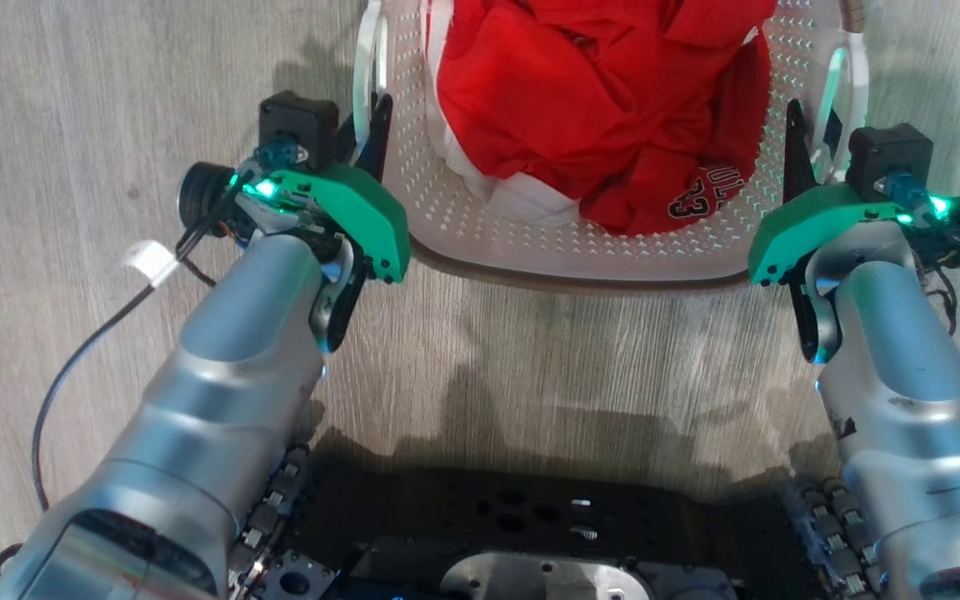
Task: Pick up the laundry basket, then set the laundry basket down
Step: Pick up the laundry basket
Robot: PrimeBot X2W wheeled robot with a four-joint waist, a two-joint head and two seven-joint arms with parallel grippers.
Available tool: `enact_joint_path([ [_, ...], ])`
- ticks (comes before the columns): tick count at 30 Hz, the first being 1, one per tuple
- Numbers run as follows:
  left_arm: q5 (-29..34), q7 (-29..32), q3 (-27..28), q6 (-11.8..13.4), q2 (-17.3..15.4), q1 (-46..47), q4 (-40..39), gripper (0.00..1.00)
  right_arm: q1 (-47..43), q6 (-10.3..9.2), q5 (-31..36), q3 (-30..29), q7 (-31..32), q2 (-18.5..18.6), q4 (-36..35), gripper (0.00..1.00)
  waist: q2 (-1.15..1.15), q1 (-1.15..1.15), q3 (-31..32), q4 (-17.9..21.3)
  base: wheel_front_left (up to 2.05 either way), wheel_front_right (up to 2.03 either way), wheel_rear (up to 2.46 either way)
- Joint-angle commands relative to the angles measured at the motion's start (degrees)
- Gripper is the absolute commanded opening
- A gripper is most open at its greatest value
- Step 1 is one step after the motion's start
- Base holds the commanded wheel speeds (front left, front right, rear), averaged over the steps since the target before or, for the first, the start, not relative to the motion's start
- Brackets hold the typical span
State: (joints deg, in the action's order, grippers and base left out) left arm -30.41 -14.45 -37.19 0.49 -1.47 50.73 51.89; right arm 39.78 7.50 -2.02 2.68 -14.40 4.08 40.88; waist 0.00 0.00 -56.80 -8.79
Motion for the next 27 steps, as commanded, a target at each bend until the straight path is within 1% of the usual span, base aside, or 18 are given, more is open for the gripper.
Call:
enact_joint_path([
  [1, -0.31, -0.55, 0.15, -0.11, -1.41, -0.99, -0.52, 0.0, -1.62, -0.01, -0.01, 1.4, -0.6, -1.2, -0.22, 0.13, 0.0, 0.0, 0.23, -0.02, 0.0, 0.0, 0.0],
  [3, -0.59, -0.55, -0.25, -0.08, -1.41, -1.21, -0.5, 0.0, -1.42, -0.01, -0.16, 1.47, -0.6, -1.2, 0.25, 0.0, 0.0, 0.0, 0.56, -0.07, 0.0, 0.0, 0.0],
  [16, -2.77, -0.55, -1.47, 0.16, -1.41, -3.32, 0.43, 0.0, -1.02, -0.01, -2.35, 3.2, -0.6, -1.2, 3.87, 0.0, 0.0, 0.0, 4.39, 0.38, 0.0, 0.0, 0.0],
  [24, -4.25, -0.55, -1.98, 0.28, -1.41, -6.38, 2.19, 0.0, -1.36, -0.01, -5.28, 4.76, -0.6, -1.2, 9.56, 0.0, 0.0, 0.0, 9.71, 1.3, 0.0, 0.0, 0.0],
  [27, -5.1, -0.55, -2.16, 0.26, -1.41, -8.35, 3.27, 0.0, -1.71, -0.01, -7.13, 5.84, -0.6, -1.2, 13.04, 0.0, 0.0, 0.0, 12.79, 1.81, 0.0, 0.0, 0.0],
])
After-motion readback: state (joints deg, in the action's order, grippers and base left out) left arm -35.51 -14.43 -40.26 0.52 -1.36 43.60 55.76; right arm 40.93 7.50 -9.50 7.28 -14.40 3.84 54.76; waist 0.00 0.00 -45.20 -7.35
